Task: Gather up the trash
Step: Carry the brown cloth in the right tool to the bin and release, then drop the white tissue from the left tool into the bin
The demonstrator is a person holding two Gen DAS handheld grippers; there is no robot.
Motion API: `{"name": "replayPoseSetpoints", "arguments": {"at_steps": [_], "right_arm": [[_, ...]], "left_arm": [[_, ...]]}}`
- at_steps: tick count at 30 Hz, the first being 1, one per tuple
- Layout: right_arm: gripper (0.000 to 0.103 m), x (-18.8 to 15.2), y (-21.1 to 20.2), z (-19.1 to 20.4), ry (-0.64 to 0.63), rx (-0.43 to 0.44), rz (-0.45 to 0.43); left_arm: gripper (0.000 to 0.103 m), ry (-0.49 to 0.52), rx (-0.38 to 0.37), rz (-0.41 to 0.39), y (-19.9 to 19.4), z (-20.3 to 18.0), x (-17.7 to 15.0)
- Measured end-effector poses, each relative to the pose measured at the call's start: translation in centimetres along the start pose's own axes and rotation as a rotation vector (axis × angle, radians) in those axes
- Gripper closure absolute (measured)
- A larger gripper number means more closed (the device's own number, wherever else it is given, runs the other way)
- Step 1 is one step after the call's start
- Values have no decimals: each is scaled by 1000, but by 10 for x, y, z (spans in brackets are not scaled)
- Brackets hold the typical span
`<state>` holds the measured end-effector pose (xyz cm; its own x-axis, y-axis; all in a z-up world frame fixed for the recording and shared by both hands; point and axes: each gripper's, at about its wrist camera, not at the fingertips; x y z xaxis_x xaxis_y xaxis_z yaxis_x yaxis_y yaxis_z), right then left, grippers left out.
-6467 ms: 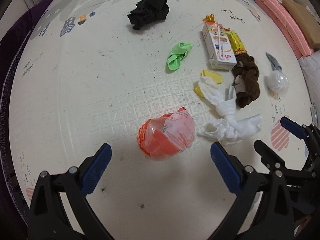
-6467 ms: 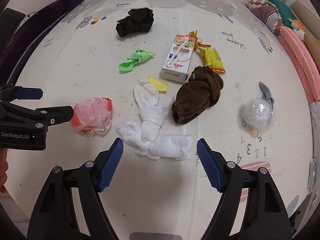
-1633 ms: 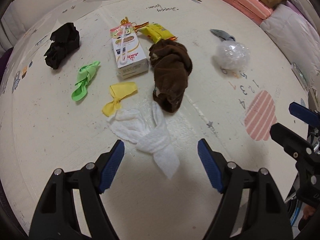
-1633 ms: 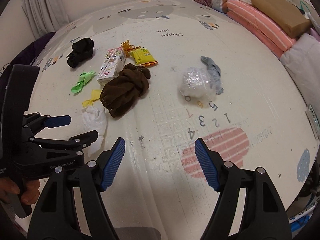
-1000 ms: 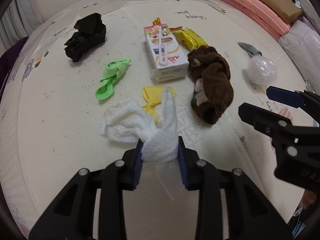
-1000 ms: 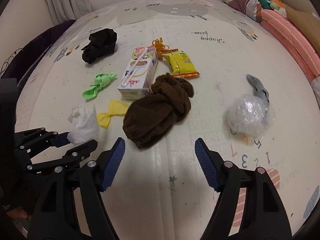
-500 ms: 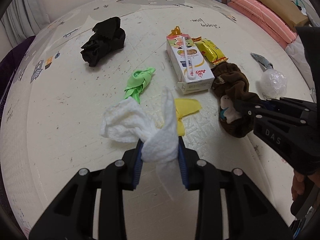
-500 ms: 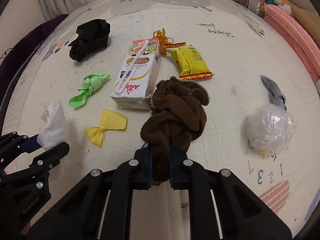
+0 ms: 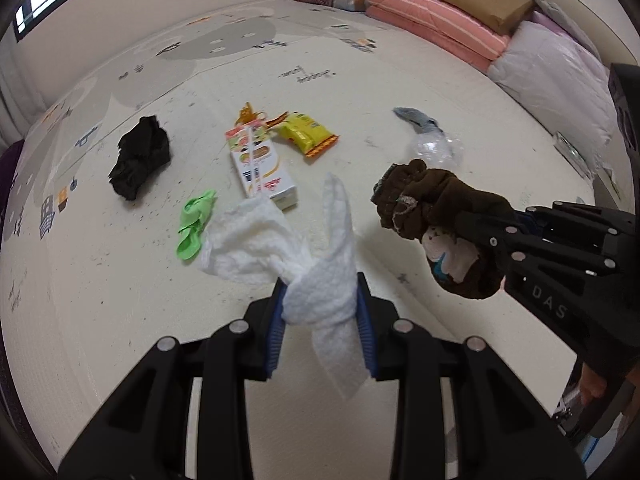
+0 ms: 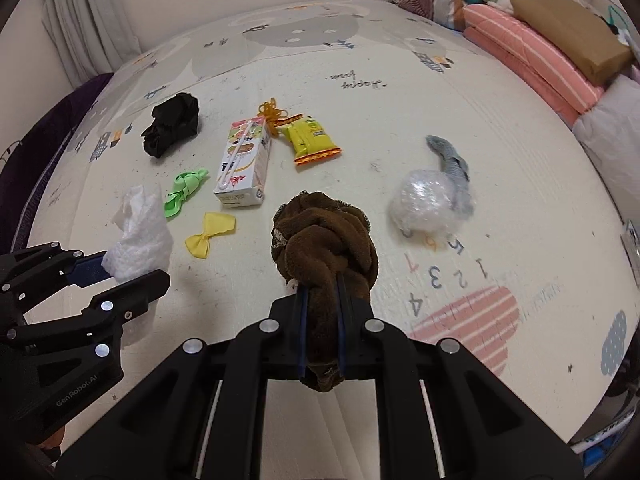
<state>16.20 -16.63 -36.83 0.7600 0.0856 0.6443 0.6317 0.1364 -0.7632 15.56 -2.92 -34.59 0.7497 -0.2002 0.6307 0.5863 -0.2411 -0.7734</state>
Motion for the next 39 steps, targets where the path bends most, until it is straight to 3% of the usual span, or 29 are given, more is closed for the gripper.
{"name": "replayPoseSetpoints", "arguments": {"at_steps": [8, 21, 27, 29, 31, 32, 39], "right_arm": [[93, -54, -81, -80, 151, -123, -25], [93, -230, -227, -241, 400, -390, 64], [92, -284, -266, -290, 509, -456, 57], [84, -294, -272, -300, 535, -456, 51], [59, -301, -278, -308, 540, -469, 31], [54, -305, -282, -311, 537, -483, 22], [54, -334, -308, -336, 584, -529, 10]], "left_arm": [[71, 155, -141, 16, -18, -95, -5], [71, 375, -392, 64, -33, -325, -59], [70, 473, -486, 97, -45, -408, -90], [70, 497, -502, 102, -48, -426, -97], [70, 518, -512, 109, -49, -442, -104], [70, 529, -516, 113, -50, -449, -107], [70, 588, -550, 139, -53, -489, -129]]}}
Point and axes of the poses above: each gripper's, at about its wrist camera, not at the fingertips, and y roughly the way its jaws point, z to its left, x to its top, and after that the axes turned 10 degrees about -z, right-handed
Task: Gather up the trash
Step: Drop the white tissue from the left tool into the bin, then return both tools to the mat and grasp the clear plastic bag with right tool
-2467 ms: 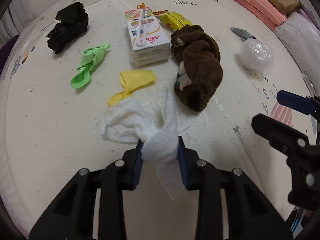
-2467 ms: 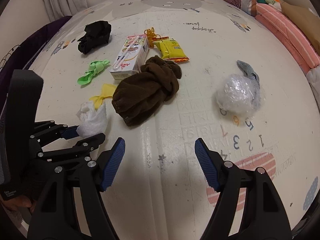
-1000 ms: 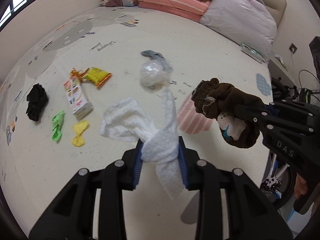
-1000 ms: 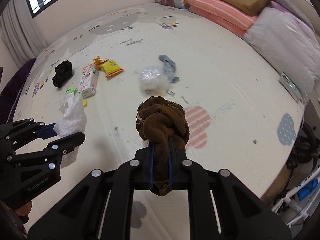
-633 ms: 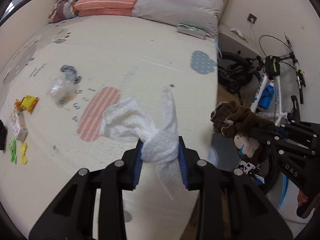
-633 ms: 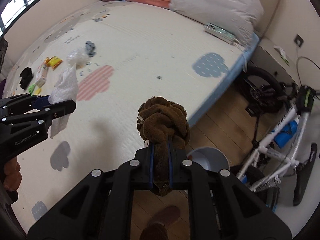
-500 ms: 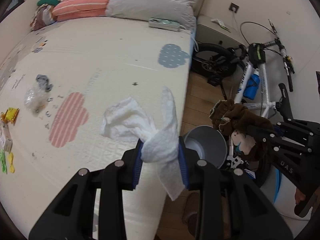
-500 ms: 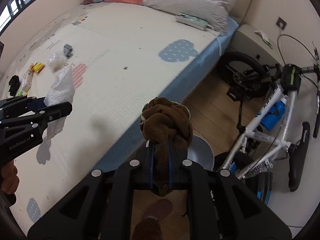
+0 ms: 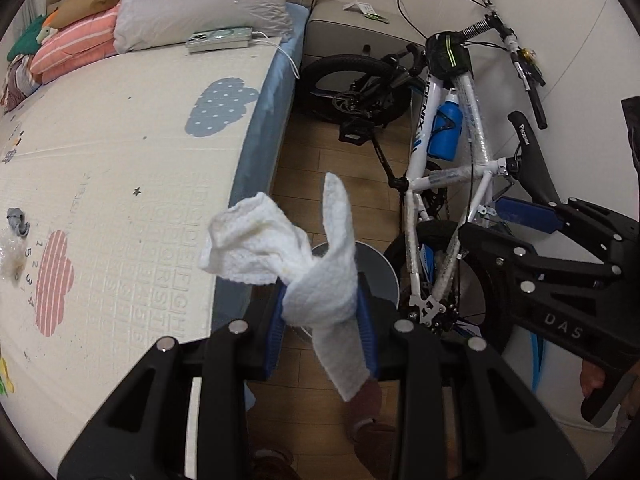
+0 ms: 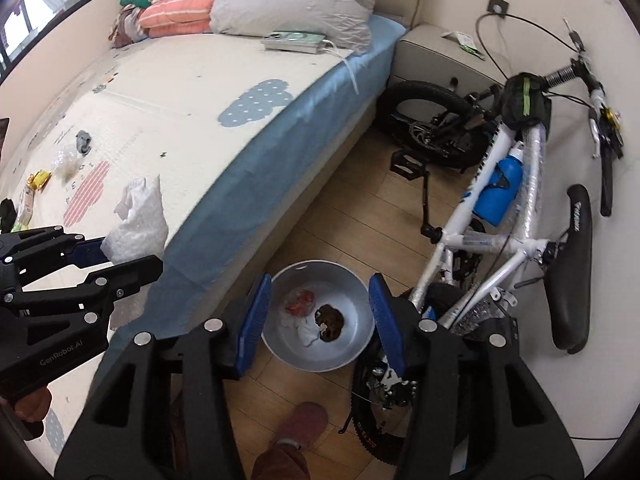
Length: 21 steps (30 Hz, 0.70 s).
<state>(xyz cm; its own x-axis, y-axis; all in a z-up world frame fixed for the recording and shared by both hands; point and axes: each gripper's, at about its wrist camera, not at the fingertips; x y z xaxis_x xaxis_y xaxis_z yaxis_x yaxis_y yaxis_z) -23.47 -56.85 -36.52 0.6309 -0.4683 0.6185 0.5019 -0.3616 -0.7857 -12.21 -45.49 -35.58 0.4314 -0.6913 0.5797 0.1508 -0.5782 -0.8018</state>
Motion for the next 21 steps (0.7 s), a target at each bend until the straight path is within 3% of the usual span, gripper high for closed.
{"name": "replayPoseSetpoints", "arguments": {"at_steps": [8, 9, 11, 12, 21], "right_arm": [[54, -16, -6, -39, 44, -38, 24], [54, -17, -6, -42, 47, -38, 24], [54, -19, -6, -49, 50, -42, 22], [54, -20, -7, -52, 51, -44, 21], [54, -19, -10, -56, 47, -55, 22]], "left_arm": [[66, 37, -46, 2, 22, -38, 9], [61, 36, -52, 4, 25, -41, 10], [36, 30, -62, 6, 32, -46, 12], [34, 29, -59, 2, 33, -48, 13], [33, 11, -44, 18, 39, -44, 11]]}}
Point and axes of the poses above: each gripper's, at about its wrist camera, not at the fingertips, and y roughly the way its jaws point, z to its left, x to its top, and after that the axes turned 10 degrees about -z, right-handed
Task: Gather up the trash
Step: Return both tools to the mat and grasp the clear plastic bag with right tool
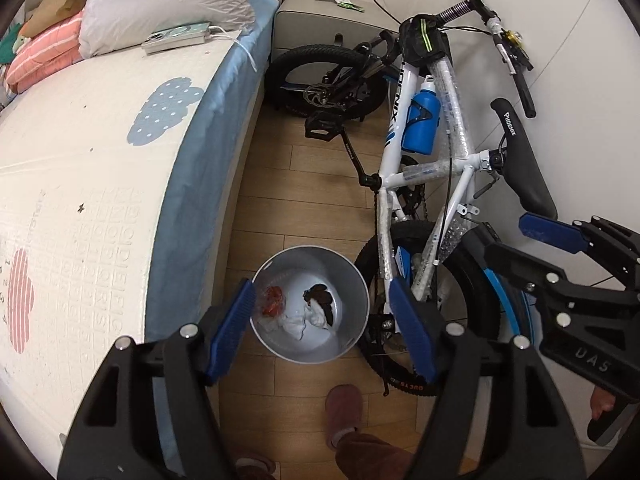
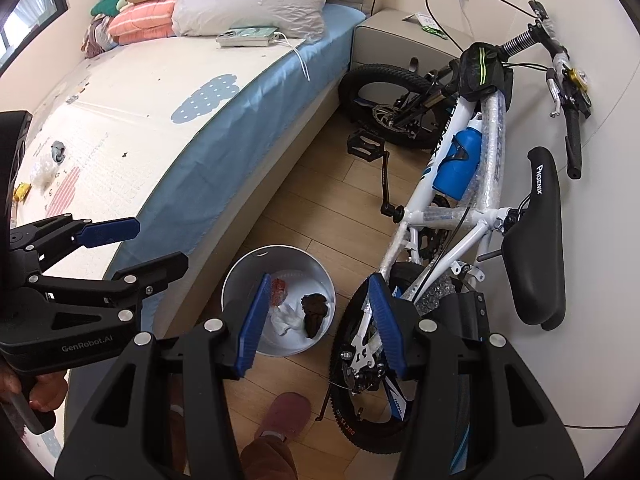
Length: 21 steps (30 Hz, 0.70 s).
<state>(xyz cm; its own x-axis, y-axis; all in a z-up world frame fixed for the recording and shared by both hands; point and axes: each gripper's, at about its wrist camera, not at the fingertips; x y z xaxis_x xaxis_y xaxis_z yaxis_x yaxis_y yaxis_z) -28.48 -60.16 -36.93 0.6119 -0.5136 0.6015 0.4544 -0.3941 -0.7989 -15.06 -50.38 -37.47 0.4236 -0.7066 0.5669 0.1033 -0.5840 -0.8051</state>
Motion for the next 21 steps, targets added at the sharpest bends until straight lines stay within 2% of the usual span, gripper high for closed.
{"name": "replayPoseSetpoints", "arguments": {"at_steps": [6, 11, 15, 21], "right_arm": [[54, 9, -1, 27, -46, 26, -2], [54, 19, -1, 76, -108, 84, -13], [54, 31, 1, 135, -193, 154, -21], [51, 49, 3, 249, -312, 283, -42]], "left_arm": [[31, -43, 52, -1, -16, 28, -8], [28, -122, 121, -30, -44, 76, -18], [28, -213, 221, -64, -77, 129, -32], [27, -346, 376, -92, -133, 222, -64]]}}
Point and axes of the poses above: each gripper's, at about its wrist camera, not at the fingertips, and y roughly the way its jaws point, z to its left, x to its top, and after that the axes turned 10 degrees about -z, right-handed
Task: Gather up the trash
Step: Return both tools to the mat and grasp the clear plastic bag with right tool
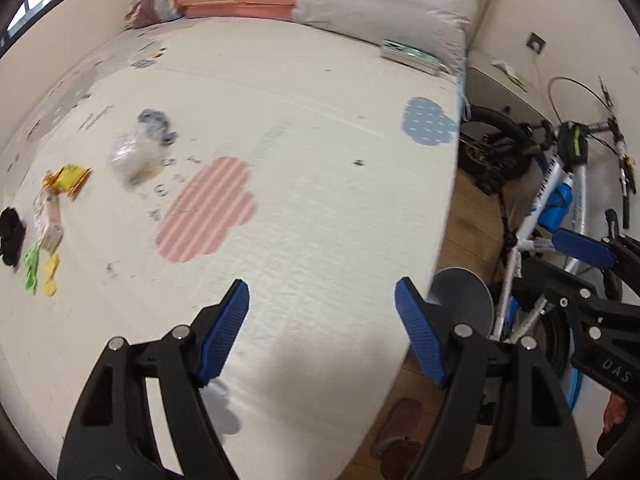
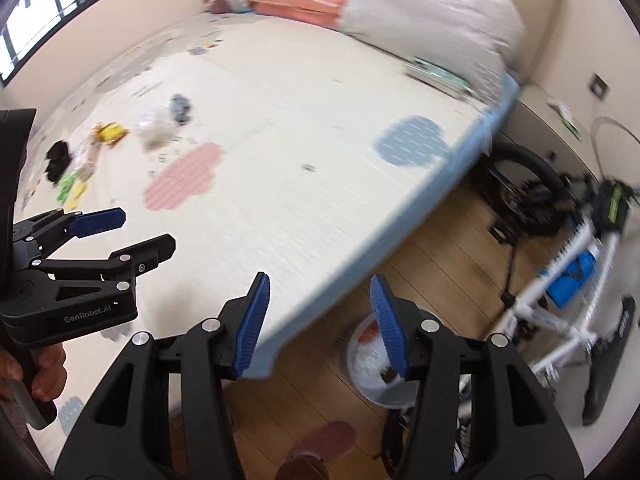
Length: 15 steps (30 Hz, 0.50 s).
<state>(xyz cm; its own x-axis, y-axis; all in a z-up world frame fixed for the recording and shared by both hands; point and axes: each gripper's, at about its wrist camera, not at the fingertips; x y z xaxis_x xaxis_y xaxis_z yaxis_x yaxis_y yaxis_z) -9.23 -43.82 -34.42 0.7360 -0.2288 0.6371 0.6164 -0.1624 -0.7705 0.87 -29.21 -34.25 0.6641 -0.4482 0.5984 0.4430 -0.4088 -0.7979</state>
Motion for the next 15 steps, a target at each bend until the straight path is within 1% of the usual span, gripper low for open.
{"name": "replayPoseSetpoints", "arguments": {"at_steps": [7, 12, 15], "right_arm": [[51, 54, 40, 131, -147, 146, -29], [51, 83, 65, 220, -241, 221, -44], [51, 96, 78, 258, -276, 249, -52]], "left_arm": [[27, -171, 156, -4, -28, 141, -12], [27, -265, 241, -17, -47, 223, -24], [27, -314, 276, -26, -55, 263, -29]]}}
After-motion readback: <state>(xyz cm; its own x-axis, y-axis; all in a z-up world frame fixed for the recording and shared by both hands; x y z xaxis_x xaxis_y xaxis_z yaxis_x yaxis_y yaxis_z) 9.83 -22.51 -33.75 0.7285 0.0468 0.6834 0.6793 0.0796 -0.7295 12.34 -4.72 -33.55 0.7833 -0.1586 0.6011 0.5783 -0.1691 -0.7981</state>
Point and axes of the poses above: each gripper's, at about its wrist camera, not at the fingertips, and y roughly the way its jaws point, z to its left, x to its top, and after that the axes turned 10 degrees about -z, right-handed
